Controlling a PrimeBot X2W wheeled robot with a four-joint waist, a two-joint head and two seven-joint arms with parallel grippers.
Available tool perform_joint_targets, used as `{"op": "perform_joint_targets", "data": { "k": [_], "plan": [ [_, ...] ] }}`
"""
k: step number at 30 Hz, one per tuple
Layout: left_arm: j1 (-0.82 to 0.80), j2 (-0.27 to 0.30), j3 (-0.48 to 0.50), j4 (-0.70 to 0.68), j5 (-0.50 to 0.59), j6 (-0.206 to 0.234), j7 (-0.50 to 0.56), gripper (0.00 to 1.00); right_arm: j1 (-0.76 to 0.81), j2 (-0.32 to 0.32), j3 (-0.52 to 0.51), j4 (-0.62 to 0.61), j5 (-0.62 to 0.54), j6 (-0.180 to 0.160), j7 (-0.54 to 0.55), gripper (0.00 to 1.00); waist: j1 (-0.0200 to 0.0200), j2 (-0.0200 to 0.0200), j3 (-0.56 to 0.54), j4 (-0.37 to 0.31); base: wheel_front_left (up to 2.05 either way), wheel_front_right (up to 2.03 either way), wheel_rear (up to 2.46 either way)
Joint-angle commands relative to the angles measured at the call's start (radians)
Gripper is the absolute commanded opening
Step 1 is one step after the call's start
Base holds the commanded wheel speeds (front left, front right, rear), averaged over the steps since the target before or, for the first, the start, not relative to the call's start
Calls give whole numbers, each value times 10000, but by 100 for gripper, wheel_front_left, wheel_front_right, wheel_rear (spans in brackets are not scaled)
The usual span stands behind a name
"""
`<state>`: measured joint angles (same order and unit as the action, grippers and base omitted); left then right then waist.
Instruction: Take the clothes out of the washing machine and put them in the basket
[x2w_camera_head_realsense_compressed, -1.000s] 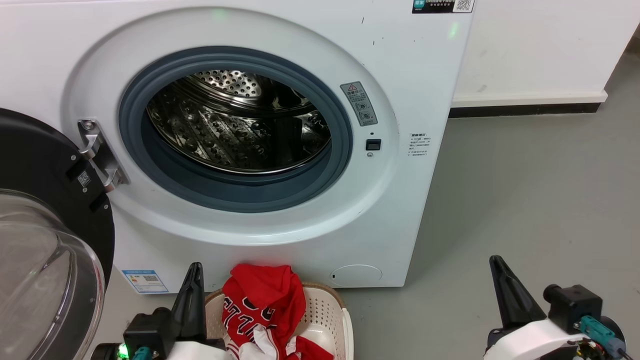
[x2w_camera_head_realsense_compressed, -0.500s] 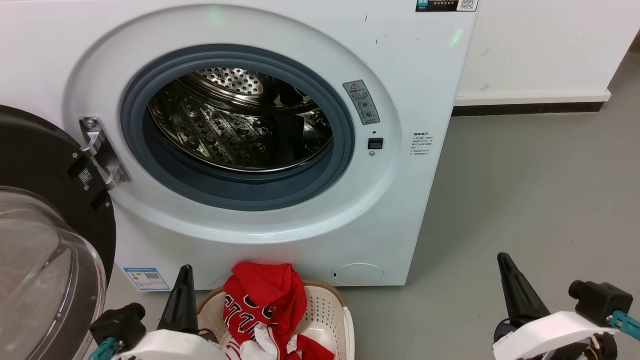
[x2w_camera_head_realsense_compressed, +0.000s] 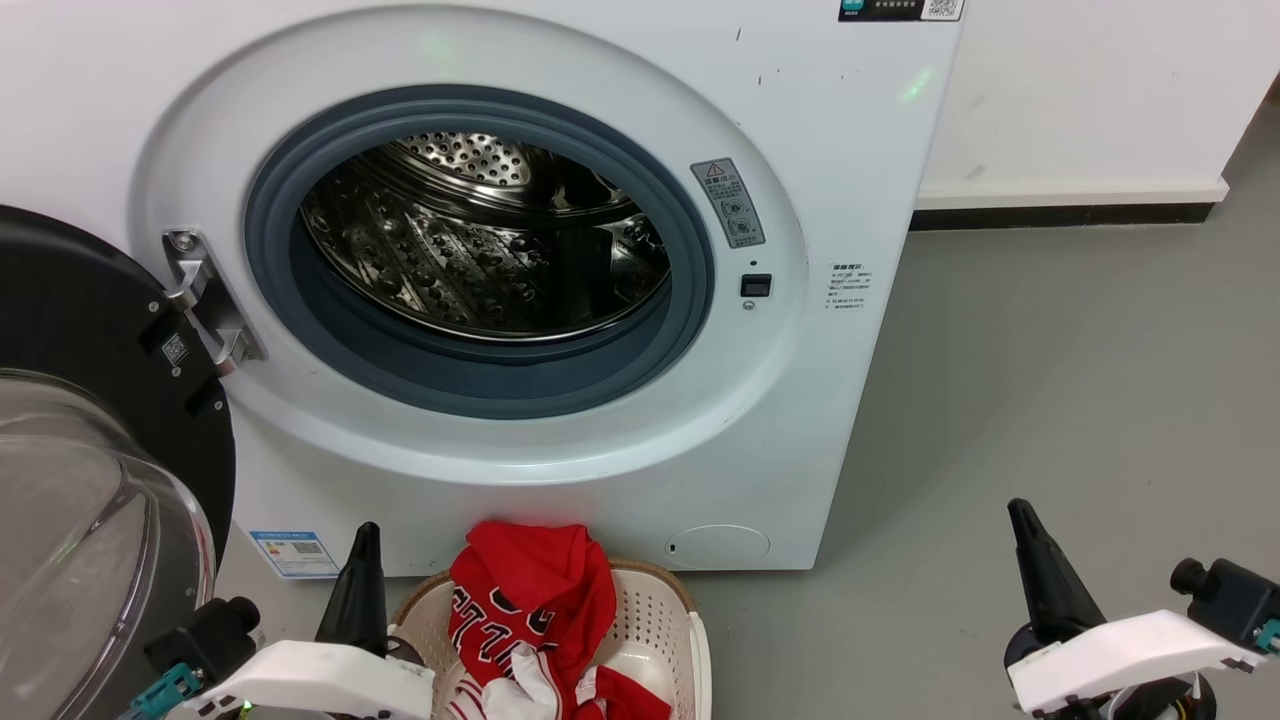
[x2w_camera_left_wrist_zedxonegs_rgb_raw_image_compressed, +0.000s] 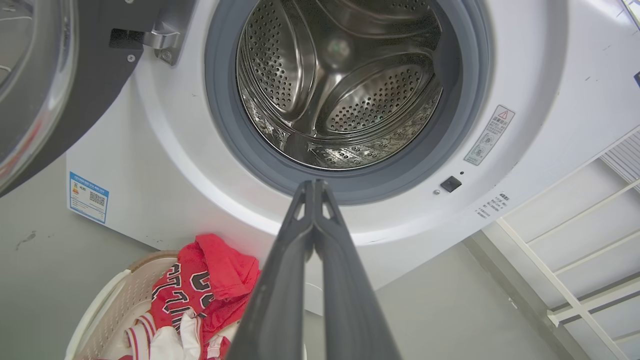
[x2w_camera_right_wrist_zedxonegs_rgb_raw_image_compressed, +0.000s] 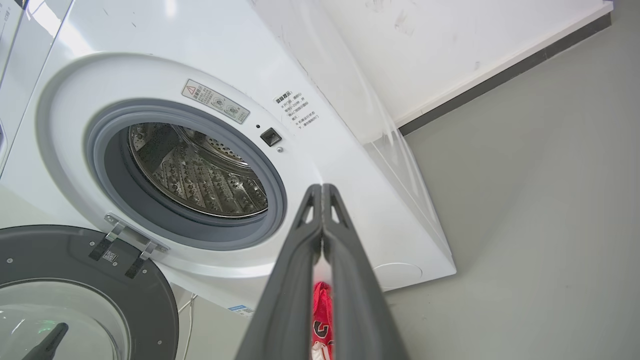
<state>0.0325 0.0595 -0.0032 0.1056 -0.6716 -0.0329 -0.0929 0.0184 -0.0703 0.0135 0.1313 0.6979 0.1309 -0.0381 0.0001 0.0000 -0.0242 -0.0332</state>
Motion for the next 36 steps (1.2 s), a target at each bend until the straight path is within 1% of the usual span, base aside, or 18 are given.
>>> {"op": "perform_joint_targets", "data": {
  "k": [1, 16, 34, 36],
  "plan": [
    [-278, 58, 50, -52, -306, -56, 53, 0, -371, -80, -34, -72, 325, 1, 35, 0, -1, 0, 3, 4, 0, 0, 0],
    [-561, 56, 277, 272, -2414, -277, 483, 0, -577, -119, -186, 189, 2455, 1, 272, 0, -1, 0, 48, 58, 0, 0, 0],
    [-845, 41, 518, 610, -4560, -502, 940, 0, -800, -130, -377, 467, 4591, 0, 544, 0, -1, 0, 102, 123, 0, 0, 0],
    [-903, 37, 570, 679, -4988, -551, 1031, 0, -851, -129, -424, 521, 5021, 0, 595, 0, -1, 0, 114, 138, 0, 0, 0]
  ]
}}
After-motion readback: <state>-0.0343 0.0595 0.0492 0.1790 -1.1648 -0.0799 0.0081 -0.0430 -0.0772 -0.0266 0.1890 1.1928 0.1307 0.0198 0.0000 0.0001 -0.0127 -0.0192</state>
